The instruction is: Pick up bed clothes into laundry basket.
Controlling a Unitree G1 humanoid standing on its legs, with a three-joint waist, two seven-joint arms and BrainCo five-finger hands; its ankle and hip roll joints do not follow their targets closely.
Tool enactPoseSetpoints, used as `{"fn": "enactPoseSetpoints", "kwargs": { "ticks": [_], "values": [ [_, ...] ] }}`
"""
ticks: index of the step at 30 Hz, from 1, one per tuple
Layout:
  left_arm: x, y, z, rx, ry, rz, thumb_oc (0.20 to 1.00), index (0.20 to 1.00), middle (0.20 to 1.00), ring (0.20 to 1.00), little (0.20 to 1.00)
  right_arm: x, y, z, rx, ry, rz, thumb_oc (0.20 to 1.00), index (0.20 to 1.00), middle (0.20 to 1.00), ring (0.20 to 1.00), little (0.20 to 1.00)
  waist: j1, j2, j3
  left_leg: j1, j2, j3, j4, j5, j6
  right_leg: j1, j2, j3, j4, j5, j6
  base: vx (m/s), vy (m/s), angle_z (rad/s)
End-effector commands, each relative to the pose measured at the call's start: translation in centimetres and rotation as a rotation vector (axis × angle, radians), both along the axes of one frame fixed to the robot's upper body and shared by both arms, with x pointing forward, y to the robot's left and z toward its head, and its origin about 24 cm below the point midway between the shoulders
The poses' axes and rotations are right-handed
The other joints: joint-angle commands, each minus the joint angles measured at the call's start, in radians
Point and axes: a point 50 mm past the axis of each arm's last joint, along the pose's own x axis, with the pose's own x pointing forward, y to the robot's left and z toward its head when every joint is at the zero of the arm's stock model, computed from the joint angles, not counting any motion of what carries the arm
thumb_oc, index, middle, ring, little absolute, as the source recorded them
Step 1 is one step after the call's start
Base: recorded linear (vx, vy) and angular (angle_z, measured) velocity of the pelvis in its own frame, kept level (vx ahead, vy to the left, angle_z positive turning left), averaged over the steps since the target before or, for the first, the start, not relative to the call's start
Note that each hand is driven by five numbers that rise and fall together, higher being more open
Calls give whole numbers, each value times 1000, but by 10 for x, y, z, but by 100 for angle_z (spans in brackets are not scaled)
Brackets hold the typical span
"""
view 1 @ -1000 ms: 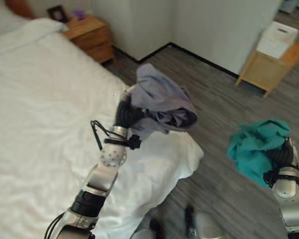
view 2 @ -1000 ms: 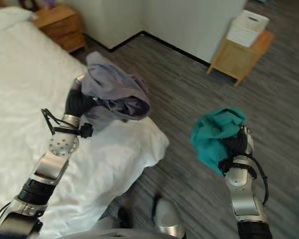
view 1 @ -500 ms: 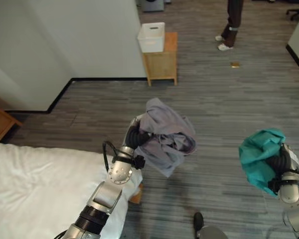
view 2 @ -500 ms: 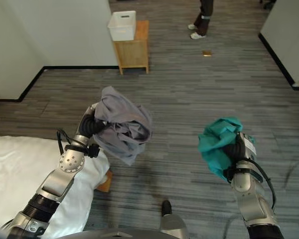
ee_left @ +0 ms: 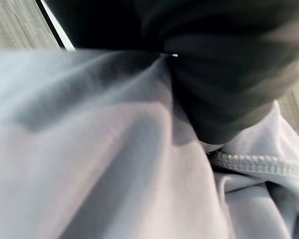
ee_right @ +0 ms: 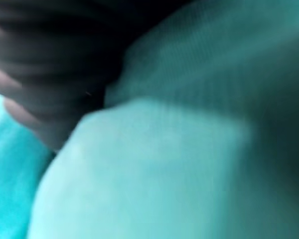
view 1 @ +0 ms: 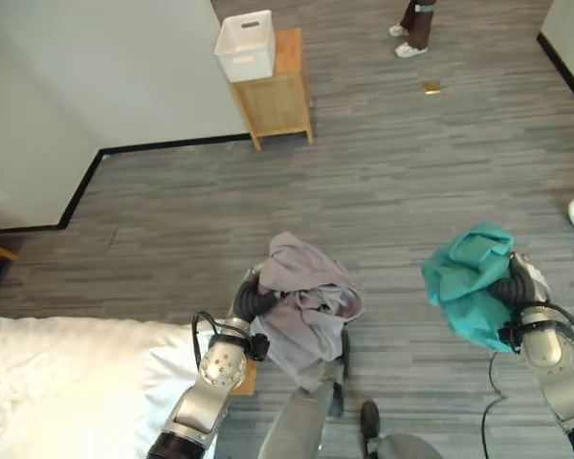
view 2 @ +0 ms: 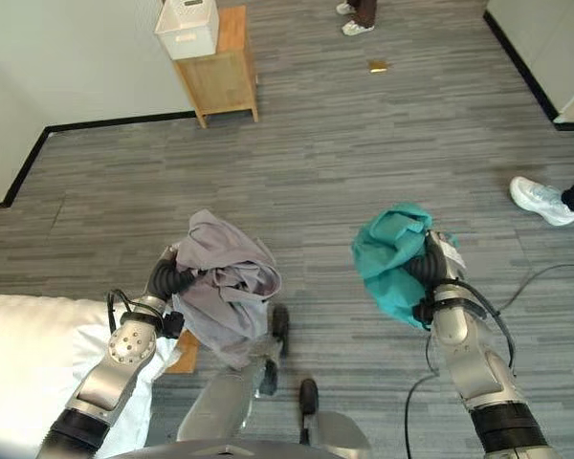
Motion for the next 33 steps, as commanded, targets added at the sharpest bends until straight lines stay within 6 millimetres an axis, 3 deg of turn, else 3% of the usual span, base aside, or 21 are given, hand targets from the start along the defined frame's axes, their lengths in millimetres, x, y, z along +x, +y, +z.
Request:
{"fn": "enactPoseSetpoints", "kwargs": {
  "ticks": [1,5,6,7,8,10,11,12,13,15,17,19,20,21,22,23,24,27,30,32,33],
  "values": [
    [10,-12,42,-78,-201,-60,200,200,200,200,200,14,-2,59,-90,-219,51,200,200,200,200,200,48,16,-61,66,28,-14,35,62,7,142,-164,29,12,-190,156,516,157,18],
    [7,-17,36,-105,-168,-78,200,200,200,200,200,8,-4,47,-128,-161,36,200,200,200,200,200,39,20,-106,120,-17,-81,27,102,37,171,-218,30,84,-179,176,505,138,-30],
    [9,-19,34,-92,-149,-89,200,200,200,200,200,8,-3,38,-113,-130,23,200,200,200,200,200,25,-2,-116,191,-31,-83,24,71,59,89,-270,27,306,-52,233,430,51,-40],
    [10,-19,33,-61,-142,-101,200,200,200,200,200,9,-2,35,-118,-122,21,200,200,200,200,200,17,0,-104,224,-26,-93,16,56,74,18,-263,44,491,61,262,431,49,-26],
    [10,-20,33,-61,-142,-101,200,200,200,200,200,9,-2,35,-119,-122,21,200,200,200,200,200,20,0,-107,222,-24,-90,15,54,73,12,-262,48,497,58,261,253,35,-20],
    [13,-21,36,-40,-148,-121,200,200,200,200,200,10,-4,34,-105,-131,-3,200,200,200,200,200,-15,43,-94,294,28,-124,6,16,90,-113,-201,49,840,112,292,395,38,-32],
    [16,-24,38,-20,-150,-137,200,200,200,200,200,8,-5,30,-71,-129,-26,200,200,200,200,200,-51,77,-77,346,68,-172,6,4,104,-217,-88,41,1169,40,272,408,7,32],
    [16,-24,38,-20,-151,-137,200,200,200,200,200,8,-5,30,-72,-130,-26,200,200,200,200,200,-50,83,-78,341,75,-172,6,7,102,-223,-81,40,1170,45,271,488,-80,91],
    [16,-26,38,-10,-147,-148,200,200,200,200,200,2,-11,26,-56,-124,-59,200,200,200,200,200,-70,93,-77,372,94,-199,6,-4,105,-271,1,4,1334,-16,252,302,-132,80],
    [17,-27,39,-6,-150,-161,200,200,200,200,200,-3,-20,26,-59,-126,-98,200,200,200,200,200,-89,77,-71,396,93,-222,12,-19,100,-328,16,-17,1418,-56,245,360,-190,91],
    [18,-28,40,-2,-153,-170,200,200,200,200,200,-5,-27,30,-66,-135,-123,200,200,200,200,200,-113,50,-60,432,87,-247,10,-45,88,-419,-31,-13,1372,-90,231,284,-182,173],
    [21,-32,43,-12,-160,-180,200,200,200,200,200,-4,-32,39,-71,-160,-137,200,200,200,200,200,-132,27,-50,464,79,-268,6,-75,74,-498,-50,-7,1165,-58,208,286,-207,118],
    [22,-34,42,-13,-155,-192,200,200,200,200,200,-2,-34,42,-68,-173,-143,200,200,200,200,200,-146,3,-59,464,68,-283,6,-79,63,-464,-68,2,895,-25,197,666,-425,15],
    [22,-32,39,-16,-144,-186,200,200,200,200,200,-1,-38,49,-71,-200,-154,200,200,200,200,200,-166,-59,-62,521,30,-308,6,-155,45,-433,-113,-4,503,-47,194,594,-335,-3],
    [22,-31,39,-14,-143,-185,200,200,200,200,200,0,-38,48,-67,-199,-153,200,200,200,200,200,-172,-55,-62,526,36,-313,6,-160,46,-410,-110,-11,471,-43,194,640,-346,29],
    [21,-30,38,-13,-140,-181,200,200,200,200,200,0,-39,50,-71,-202,-155,200,200,200,200,200,-178,-68,-69,549,40,-316,6,-185,36,-401,-123,-35,310,-15,196,471,-290,26],
    [20,-25,37,-16,-141,-160,200,200,200,200,200,1,-38,54,-81,-215,-150,200,200,200,200,200,-184,-90,-82,590,50,-318,6,-222,20,-407,-139,-74,161,69,204,441,-299,25],
    [18,-20,32,-30,-124,-130,200,200,200,200,200,2,-35,54,-89,-214,-135,200,200,200,200,200,-177,-94,-103,652,86,-327,24,-256,13,-347,-136,-74,108,104,196,391,-241,44],
    [14,-20,26,-74,-92,-127,200,200,200,200,200,1,-32,56,-95,-224,-120,200,200,200,200,200,-172,-92,-102,562,117,-287,335,-133,-33,-251,-140,-66,101,93,172,306,-261,25],
    [11,-17,24,-89,-80,-115,200,200,200,200,200,2,-29,63,-102,-257,-107,200,200,200,200,200,-146,-123,-64,379,64,-311,734,-32,-22,-191,-164,-49,84,95,137,312,-359,-21],
    [7,-16,24,-99,-78,-108,200,200,200,200,200,4,-31,70,-126,-278,-109,200,200,200,200,200,-104,-147,-46,244,14,-274,922,-75,6,-110,-174,-10,50,68,118,483,-367,-55]
  ]
}}
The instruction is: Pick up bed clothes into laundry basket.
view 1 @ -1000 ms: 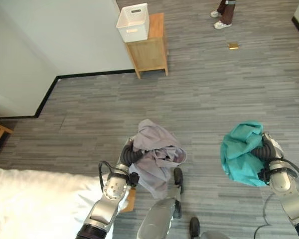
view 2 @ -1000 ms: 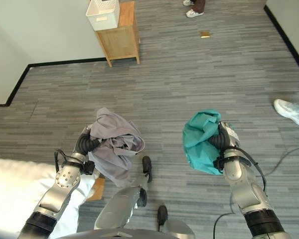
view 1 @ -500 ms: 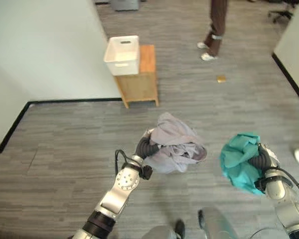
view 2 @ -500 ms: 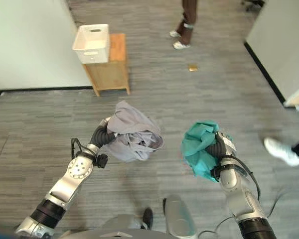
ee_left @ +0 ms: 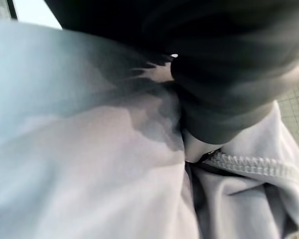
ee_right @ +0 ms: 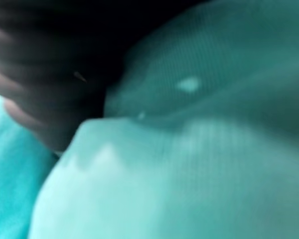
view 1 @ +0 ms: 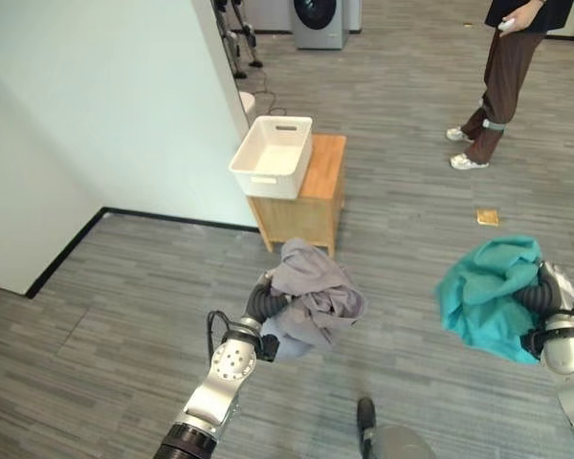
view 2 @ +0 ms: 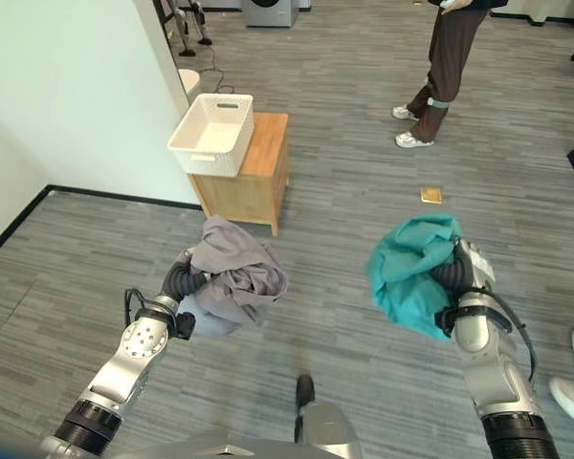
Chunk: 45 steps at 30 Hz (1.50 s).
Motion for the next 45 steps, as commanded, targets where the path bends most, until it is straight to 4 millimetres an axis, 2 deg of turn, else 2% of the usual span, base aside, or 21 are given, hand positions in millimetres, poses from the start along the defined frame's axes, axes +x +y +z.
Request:
{"fn": "enactPoseSetpoints", "kwargs": {
  "ticks": [1,4,6,8,10,13,15,18,21,22,24,26,27,28,32,36,38,40,41,42,45],
  "values": [
    [4,-6,37,-63,-179,-53,200,200,200,200,200,11,-2,58,-125,-215,43,200,200,200,200,200,46,-32,45,-42,-29,98,-73,-77,102,135,-76,85,-88,-71,133,732,-271,-120],
    [1,-3,32,-84,-161,-32,200,200,200,200,200,17,-2,69,-146,-230,67,200,200,200,200,200,98,23,30,-87,-30,182,-486,-99,110,212,-47,113,-111,-130,152,549,-34,-90],
    [-2,-3,29,-80,-154,-37,200,200,200,200,200,16,-5,76,-183,-236,67,200,200,200,200,200,114,45,12,-55,-7,300,-779,-1,104,270,-36,109,-121,-184,152,495,-12,-56],
    [2,-8,31,-76,-165,-52,200,200,200,200,200,14,-11,85,-221,-260,48,200,200,200,200,200,108,53,5,-72,16,472,-898,24,104,319,-34,74,-117,-238,157,400,-31,-3],
    [4,-13,33,-88,-168,-74,200,200,200,200,200,13,-14,94,-257,-265,39,200,200,200,200,200,106,66,-20,-53,30,547,-954,37,119,359,-38,52,-95,-278,165,568,11,15],
    [1,-18,24,-93,-128,-93,200,200,200,200,200,14,-11,92,-278,-251,40,200,200,200,200,200,123,63,-61,-9,-15,475,-963,68,150,384,-66,32,5,-288,191,464,38,21],
    [-1,-19,21,-82,-106,-115,200,200,200,200,200,15,-11,89,-275,-241,33,200,200,200,200,200,122,29,-82,33,-43,456,-972,38,168,335,-102,9,168,-220,242,410,22,64],
    [-2,-21,24,-54,-109,-149,200,200,200,200,200,19,-10,98,-315,-261,25,200,200,200,200,200,106,29,-69,106,-33,421,-978,7,191,219,-121,16,481,17,312,348,-20,32],
    [4,-25,28,-43,-120,-171,200,200,200,200,200,23,-18,111,-355,-279,-10,200,200,200,200,200,65,64,-37,184,17,362,-978,-38,188,41,-128,7,666,-43,283,350,-128,127],
    [6,-28,33,-50,-142,-192,200,200,200,200,200,24,-23,128,-393,-308,-32,200,200,200,200,200,41,50,-13,226,21,306,-978,-69,162,-53,-161,4,526,-116,246,362,-254,171],
    [6,-28,34,-49,-145,-197,200,200,200,200,200,24,-23,132,-400,-320,-31,200,200,200,200,200,30,39,-8,237,19,281,-978,-78,151,-56,-152,17,417,-140,240,317,-262,108],
    [6,-29,34,-50,-146,-207,200,200,200,200,200,23,-26,141,-416,-342,-38,200,200,200,200,200,6,13,-6,260,14,219,-978,-107,132,-62,-117,98,166,-139,238,430,-318,101],
    [7,-30,33,-44,-145,-213,200,200,200,200,200,22,-30,147,-424,-351,-49,200,200,200,200,200,-14,-5,-3,269,11,133,-978,-115,123,-70,-69,224,16,-69,253,567,-434,200],
    [7,-28,30,-27,-137,-213,200,200,200,200,200,25,-30,155,-463,-354,-42,200,200,200,200,200,-4,-22,1,283,19,68,-978,-130,115,-104,-51,279,-27,-26,269,421,-363,237],
    [3,-23,25,-22,-116,-214,200,200,200,200,200,33,-28,161,-475,-350,-29,200,200,200,200,200,0,-41,-4,302,22,36,-978,-141,108,-64,-79,238,-51,-16,256,118,-175,195],
    [-15,-1,5,-60,-21,-126,200,200,200,200,200,57,17,163,-408,-394,168,200,200,200,200,200,43,-51,-32,296,80,11,-919,-156,67,12,-79,195,-59,-20,224,154,-305,54],
    [-21,7,-2,-66,18,-98,200,200,200,200,200,63,35,156,-349,-394,243,200,200,200,200,200,56,-52,-28,255,102,40,-866,-146,46,53,-95,143,-74,-43,210,36,-208,35],
    [-25,12,-9,-70,55,-80,200,200,200,200,200,67,47,148,-301,-378,291,200,200,200,200,200,64,-59,-11,200,122,148,-813,-120,41,99,-124,71,-90,-64,198,-19,-151,67],
    [-25,12,-11,-73,67,-84,200,200,200,200,200,68,51,143,-277,-369,303,200,200,200,200,200,66,-62,-3,183,139,217,-799,-107,44,117,-136,36,-93,-71,197,-6,-172,161],
    [-26,15,-15,-65,99,-90,200,200,200,200,200,71,55,130,-243,-329,313,200,200,200,200,200,63,-58,-1,172,177,367,-800,-87,45,151,-149,-40,-97,-96,198,3,-158,176],
    [-30,20,-20,-51,123,-87,200,200,200,200,200,78,62,120,-223,-289,324,200,200,200,200,200,64,-45,-12,189,181,397,-853,-64,37,165,-143,-65,-100,-102,196,53,-61,159]
  ]
}}
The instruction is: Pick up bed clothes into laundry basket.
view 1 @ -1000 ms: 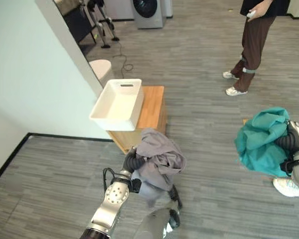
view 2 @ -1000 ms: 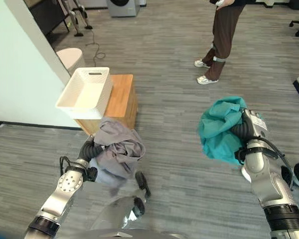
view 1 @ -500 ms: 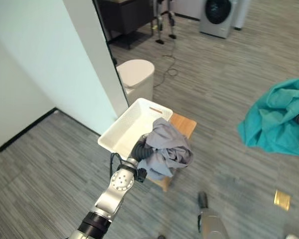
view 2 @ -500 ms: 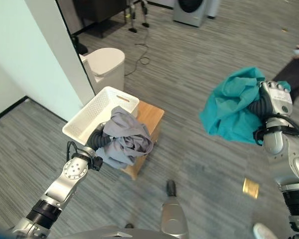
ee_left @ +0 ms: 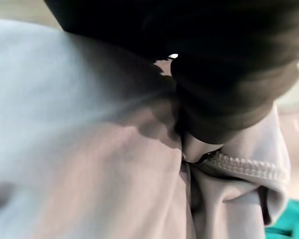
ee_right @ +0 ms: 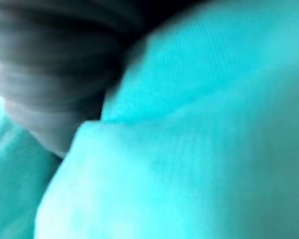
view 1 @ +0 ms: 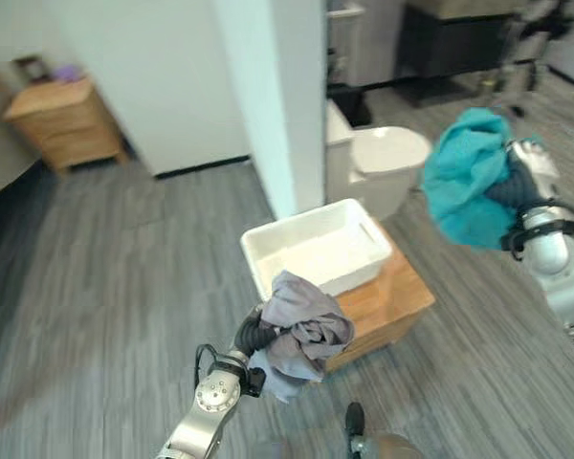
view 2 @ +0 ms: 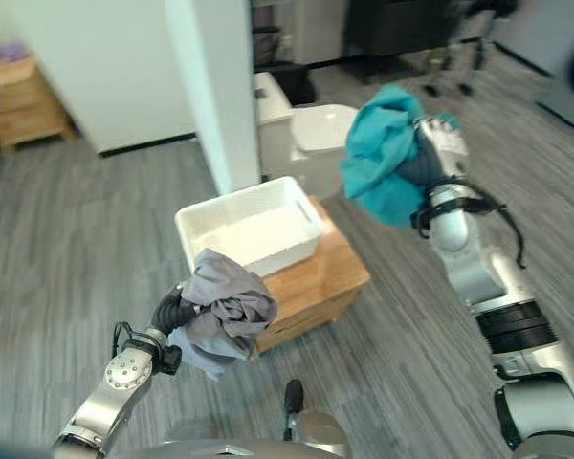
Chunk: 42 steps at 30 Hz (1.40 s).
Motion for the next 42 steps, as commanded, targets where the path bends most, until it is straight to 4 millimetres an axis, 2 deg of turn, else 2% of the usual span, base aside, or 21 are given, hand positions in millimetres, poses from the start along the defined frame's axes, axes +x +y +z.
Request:
{"fn": "enactPoseSetpoints", "kwargs": {
  "ticks": [1,6,10,12,17,24,28,33,36,37,39,42],
  "values": [
    [5,10,21,-11,-95,-28,200,200,200,200,200,6,1,16,2,-56,9,200,200,200,200,200,-3,12,-74,-23,-30,-28,-28,69,15,46,-97,85,38,-140,123,134,-36,68],
    [-1,19,12,1,-44,-2,200,200,200,200,200,30,0,-23,17,120,-68,200,200,200,200,200,13,39,-95,5,-38,-64,-118,114,9,76,-95,41,32,-155,125,103,-25,21],
    [-3,24,8,12,-23,14,200,200,200,200,200,41,-5,-43,13,207,-136,200,200,200,200,200,30,53,-96,-4,-45,-81,-129,126,6,76,-93,26,30,-160,124,60,-7,9],
    [-3,27,8,12,-24,18,200,200,200,200,200,46,-7,-48,0,233,-161,200,200,200,200,200,41,61,-92,-15,-49,-89,-132,131,4,73,-95,17,29,-161,124,22,-2,18],
    [-3,29,5,8,-8,30,200,200,200,200,200,51,-19,-42,-39,239,-213,200,200,200,200,200,52,76,-86,-38,-58,-107,-132,135,0,69,-99,-5,26,-164,125,13,15,23],
    [-7,29,-2,9,23,28,200,200,200,200,200,61,-29,-21,-148,207,-269,200,200,200,200,200,58,86,-85,-47,-69,-109,-132,132,0,66,-104,1,21,-162,130,26,14,2],
    [-3,28,-1,0,13,27,200,200,200,200,200,72,-37,4,-186,178,-338,200,200,200,200,200,64,94,-74,-68,-72,-111,-132,134,-1,41,-108,7,19,-157,134,3,15,-3],
    [1,29,0,-3,1,33,200,200,200,200,200,82,-30,34,-212,111,-354,200,200,200,200,200,76,107,-57,-106,-81,-117,-132,139,0,-1,-110,15,19,-149,137,-15,13,0],
    [6,34,4,5,-18,48,200,200,200,200,200,85,-37,52,-217,95,-394,200,200,200,200,200,88,112,-45,-139,-86,-122,-132,146,-1,-37,-111,20,20,-142,138,-49,26,2],
    [11,36,10,4,-48,59,200,200,200,200,200,84,-45,63,-196,76,-430,200,200,200,200,200,97,118,-29,-170,-90,-130,-132,154,-1,-71,-112,24,23,-135,141,-72,18,10],
    [13,38,13,7,-63,62,200,200,200,200,200,84,-47,67,-203,70,-440,200,200,200,200,200,100,120,-22,-186,-92,-133,-132,159,-1,-90,-113,26,25,-130,141,-80,23,11],
    [17,43,16,11,-86,84,200,200,200,200,200,81,-58,84,-221,50,-482,200,200,200,200,200,114,126,-1,-242,-96,-140,-132,168,-3,-154,-115,35,30,-116,146,-53,27,5]
  ]
}}
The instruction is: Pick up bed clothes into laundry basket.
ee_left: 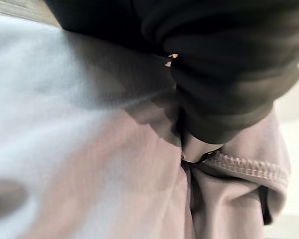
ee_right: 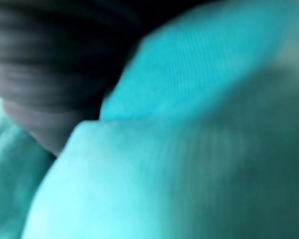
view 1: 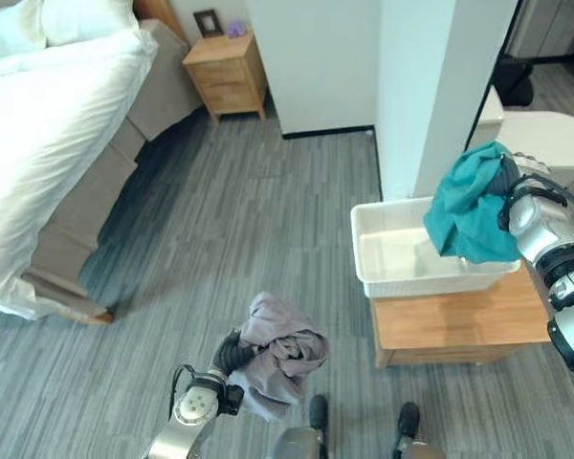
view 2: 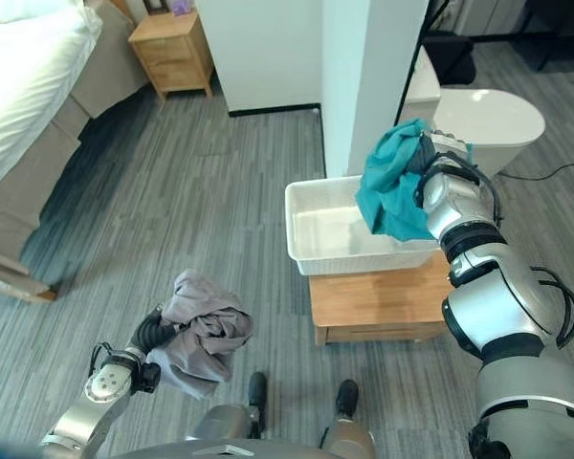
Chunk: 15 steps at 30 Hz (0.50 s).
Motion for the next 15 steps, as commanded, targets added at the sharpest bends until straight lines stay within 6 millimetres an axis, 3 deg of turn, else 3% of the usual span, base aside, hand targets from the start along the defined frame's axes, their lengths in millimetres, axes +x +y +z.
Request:
{"fn": "enactPoseSetpoints", "kwargs": {
  "ticks": [1,5,6,7,11,15],
  "values": [
    [32,2,40,19,-210,-47,200,200,200,200,200,1,-4,78,-91,-204,-4,200,200,200,200,200,18,-47,38,-70,9,-33,11,-17,-66,11,-43,73,32,-162,64,-57,28,1],
    [36,3,42,21,-227,-30,200,200,200,200,200,-5,-21,90,-78,-223,-62,200,200,200,200,200,33,-43,51,-130,-4,-47,11,-6,-65,-49,-46,91,34,-150,68,-35,40,5],
    [38,3,43,23,-231,-32,200,200,200,200,200,-6,-24,91,-75,-220,-79,564,564,564,564,564,39,-38,56,-144,-11,-53,11,-4,-63,-58,-51,95,35,-148,69,0,75,21],
    [39,2,43,26,-232,-35,200,200,200,200,200,-5,-23,90,-52,-217,-78,1000,1000,1000,1000,1000,45,-30,58,-149,-19,-57,11,-4,-58,-62,-55,97,36,-146,70,7,87,19],
    [42,2,43,31,-241,-32,200,200,200,200,200,-4,-19,91,-35,-230,-65,1000,1000,1000,1000,1000,52,-23,59,-142,-28,-53,11,-9,-56,-52,-66,94,33,-143,76,16,57,3],
    [43,5,40,48,-222,-20,200,200,200,200,200,0,1,107,-27,-303,25,1000,1000,1000,1000,1000,40,-34,54,-108,-30,-43,11,-29,-53,-19,-74,90,28,-148,82,15,37,6]
  ]
}}
